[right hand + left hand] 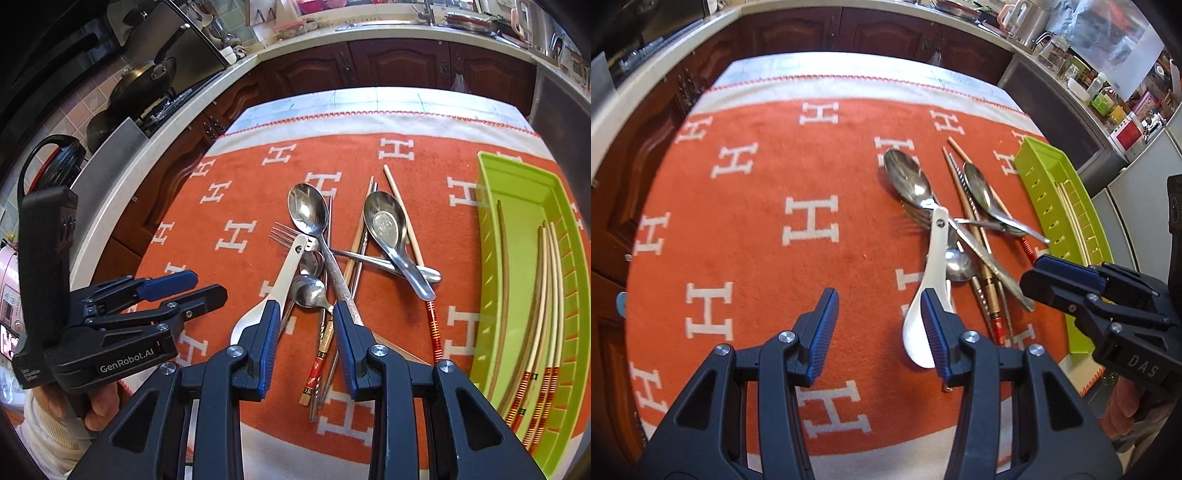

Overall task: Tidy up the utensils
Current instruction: 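Lower the left tool onto the white ceramic spoon and close it, then grasp a steel spoon handle with the right tool while the left tool holds the ceramic spoon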

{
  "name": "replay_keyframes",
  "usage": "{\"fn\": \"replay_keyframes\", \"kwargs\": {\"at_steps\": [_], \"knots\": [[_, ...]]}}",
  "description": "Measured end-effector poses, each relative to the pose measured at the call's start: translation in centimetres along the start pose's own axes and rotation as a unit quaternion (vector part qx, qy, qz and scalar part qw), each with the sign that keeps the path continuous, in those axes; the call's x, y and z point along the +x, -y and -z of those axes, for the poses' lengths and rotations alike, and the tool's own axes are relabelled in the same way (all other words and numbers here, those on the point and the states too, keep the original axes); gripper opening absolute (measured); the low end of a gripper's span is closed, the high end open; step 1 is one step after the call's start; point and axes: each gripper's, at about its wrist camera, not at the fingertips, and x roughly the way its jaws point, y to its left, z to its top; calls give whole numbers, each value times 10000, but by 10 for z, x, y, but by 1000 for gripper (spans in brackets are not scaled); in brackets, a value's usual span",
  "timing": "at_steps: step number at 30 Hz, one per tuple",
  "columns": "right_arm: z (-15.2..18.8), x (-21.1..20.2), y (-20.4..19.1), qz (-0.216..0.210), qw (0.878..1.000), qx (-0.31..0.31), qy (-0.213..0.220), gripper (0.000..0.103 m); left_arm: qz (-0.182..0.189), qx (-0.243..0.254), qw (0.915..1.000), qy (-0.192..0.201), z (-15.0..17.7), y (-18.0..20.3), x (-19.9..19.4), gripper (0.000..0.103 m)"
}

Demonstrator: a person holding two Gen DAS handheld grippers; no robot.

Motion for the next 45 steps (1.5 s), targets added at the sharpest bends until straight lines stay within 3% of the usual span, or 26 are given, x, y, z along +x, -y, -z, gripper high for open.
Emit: {"fn": "replay_keyframes", "kwargs": {"at_steps": [15,23,28,41,43,45], "knots": [[-7,35,15,-19,9996,163,-233,30,794,-58,9968,18,-1,-21,33,43],[-6,39,20,-15,9994,258,-244,30,1201,238,9923,159,-4,-8,37,41],[-6,41,22,-19,9994,270,-232,30,1151,748,9904,134,-2,11,45,24],[-3,40,29,-26,9990,381,-211,30,900,1379,9852,477,14,33,51,22],[-2,40,29,-24,9991,381,-207,30,952,1382,9848,441,15,33,50,14],[-3,39,28,-21,9991,376,-189,30,946,1344,9854,455,17,33,49,14]]}}
